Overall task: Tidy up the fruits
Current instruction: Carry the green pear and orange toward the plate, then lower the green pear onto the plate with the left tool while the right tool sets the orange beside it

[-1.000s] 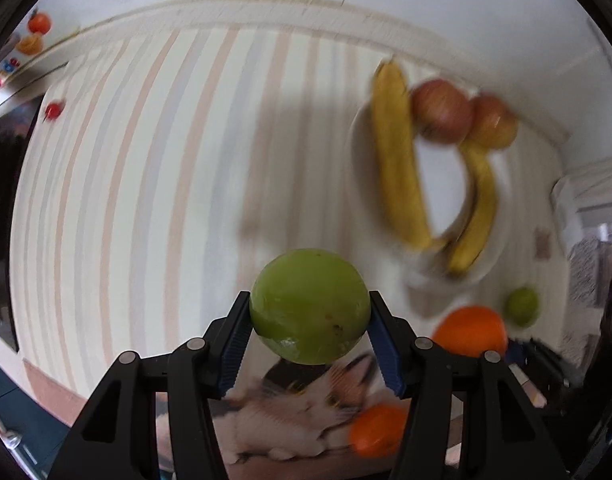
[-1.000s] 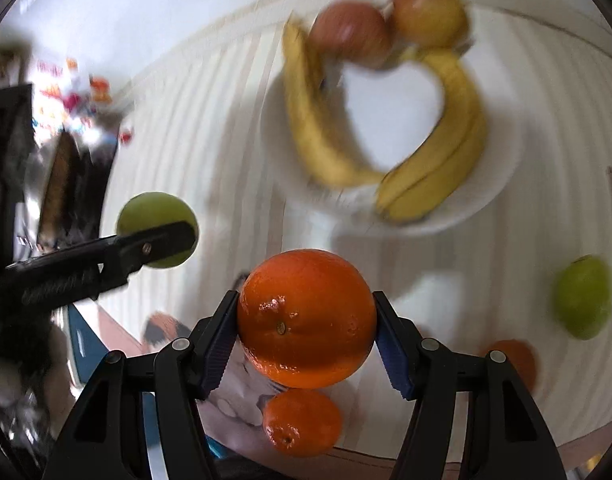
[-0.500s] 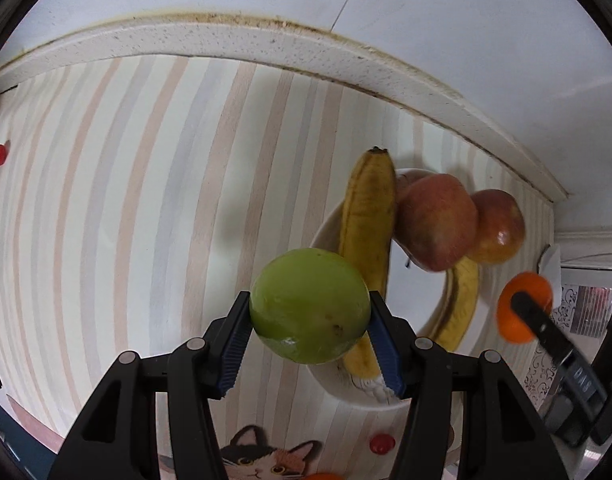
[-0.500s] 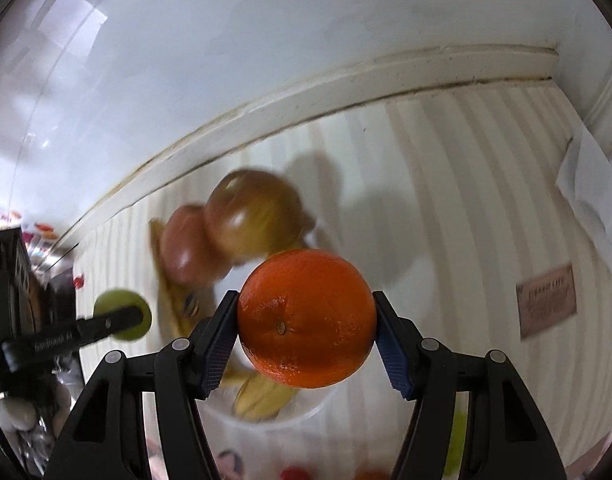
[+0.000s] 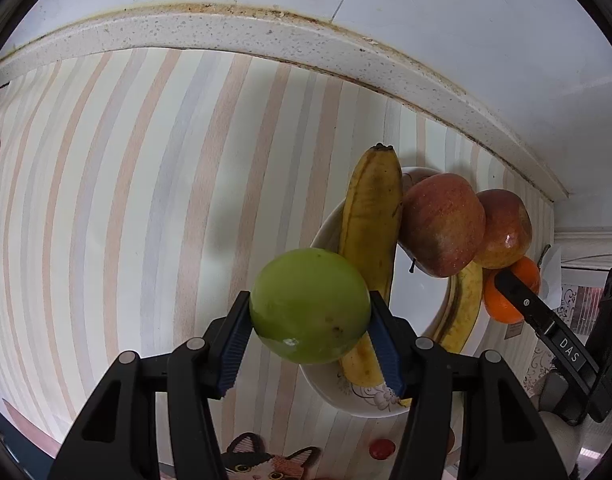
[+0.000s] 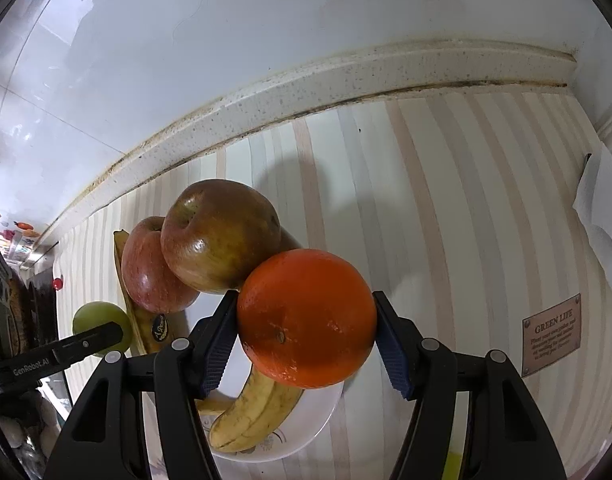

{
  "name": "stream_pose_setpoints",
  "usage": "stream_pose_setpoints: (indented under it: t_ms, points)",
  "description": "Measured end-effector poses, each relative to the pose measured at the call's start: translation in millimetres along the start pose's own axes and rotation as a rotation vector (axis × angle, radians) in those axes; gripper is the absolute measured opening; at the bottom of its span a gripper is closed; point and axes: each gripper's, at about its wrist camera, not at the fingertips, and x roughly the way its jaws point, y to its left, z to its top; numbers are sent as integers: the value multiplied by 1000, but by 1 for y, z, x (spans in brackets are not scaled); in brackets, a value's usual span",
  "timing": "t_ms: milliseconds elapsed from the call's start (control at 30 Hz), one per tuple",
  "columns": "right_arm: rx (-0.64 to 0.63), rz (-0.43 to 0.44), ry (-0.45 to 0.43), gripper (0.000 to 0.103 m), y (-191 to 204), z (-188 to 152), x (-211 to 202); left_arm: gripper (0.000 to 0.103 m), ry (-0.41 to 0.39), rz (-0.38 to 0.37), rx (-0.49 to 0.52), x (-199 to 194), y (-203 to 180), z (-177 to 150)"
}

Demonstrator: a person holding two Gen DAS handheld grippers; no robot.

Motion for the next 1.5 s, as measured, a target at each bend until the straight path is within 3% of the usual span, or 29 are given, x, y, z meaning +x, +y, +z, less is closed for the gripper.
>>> stream_pose_setpoints:
  t_ms: [700,833,1033,1233,1400,1500]
  points:
    - [5,11,19,70,1,4,-8,54,55,-17,-28,4,4,1]
    - [-1,6,15,70,1,4,-9,54,27,-15,-33,2,5,-1]
    - [-19,0,7,70,2,4,-13,54,-28,-79,-27,-13,-1,-12]
    - [-18,1,2,70,2,3,-15,54,9,-189,-4,-16,-18,-15]
    - [-24,0,1,70,2,3,-16,54,4,-182,51,-13,-50,-12]
    - [-22,3,3,70,1,3,-16,54,32,-138,75,-4,-62,-7]
